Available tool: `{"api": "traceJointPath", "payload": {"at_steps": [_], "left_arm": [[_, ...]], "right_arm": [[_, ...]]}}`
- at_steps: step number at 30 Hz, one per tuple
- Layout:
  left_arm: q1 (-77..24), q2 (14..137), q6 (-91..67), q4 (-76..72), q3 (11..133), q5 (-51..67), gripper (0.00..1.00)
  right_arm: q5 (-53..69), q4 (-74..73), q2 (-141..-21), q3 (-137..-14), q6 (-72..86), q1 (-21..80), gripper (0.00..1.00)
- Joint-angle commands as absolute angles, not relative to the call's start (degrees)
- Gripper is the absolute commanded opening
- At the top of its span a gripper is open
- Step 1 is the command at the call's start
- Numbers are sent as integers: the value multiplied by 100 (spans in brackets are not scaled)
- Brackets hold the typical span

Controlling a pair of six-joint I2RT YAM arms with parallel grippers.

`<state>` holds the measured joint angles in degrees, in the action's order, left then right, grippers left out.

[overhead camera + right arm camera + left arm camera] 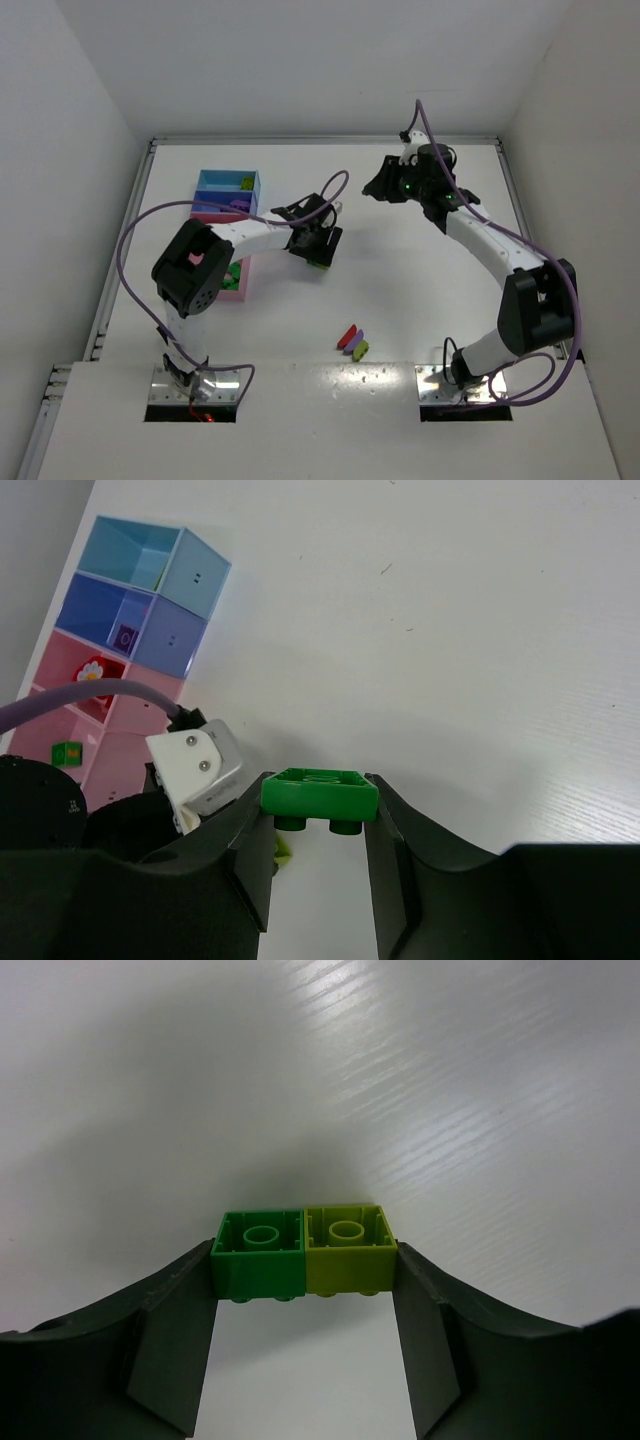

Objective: Sort the legos into containers by color

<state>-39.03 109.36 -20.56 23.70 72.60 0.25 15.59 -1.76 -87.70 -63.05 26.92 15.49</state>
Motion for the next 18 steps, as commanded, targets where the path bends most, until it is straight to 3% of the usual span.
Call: {"api": "traceJointPath", "payload": {"at_steps": [1,4,5,9,12,18], "left_arm": [[-3938,11074,-2408,2241,7304,34,8],[-3938,11074,-2470,2241,7304,166,42],[-3938,11074,-2470,2241,7304,167,61],[-3938,11074,-2470,2241,7356,167,90],[-3938,10951,-2312,2241,7356,237,100],[-3938,10522,-1531,2241,7461,535,100]], "right_arm": [[1617,44,-8613,-6275,2619,1512,0],[1617,44,-8613,-6275,2619,1512,0],[1617,44,-8613,-6275,2619,1512,0],[1617,44,-8613,-6275,2619,1512,0],[1670,44,-8613,-6275,2619,1512,0],[1670,44,-8613,-6223,2619,1512,0]]}}
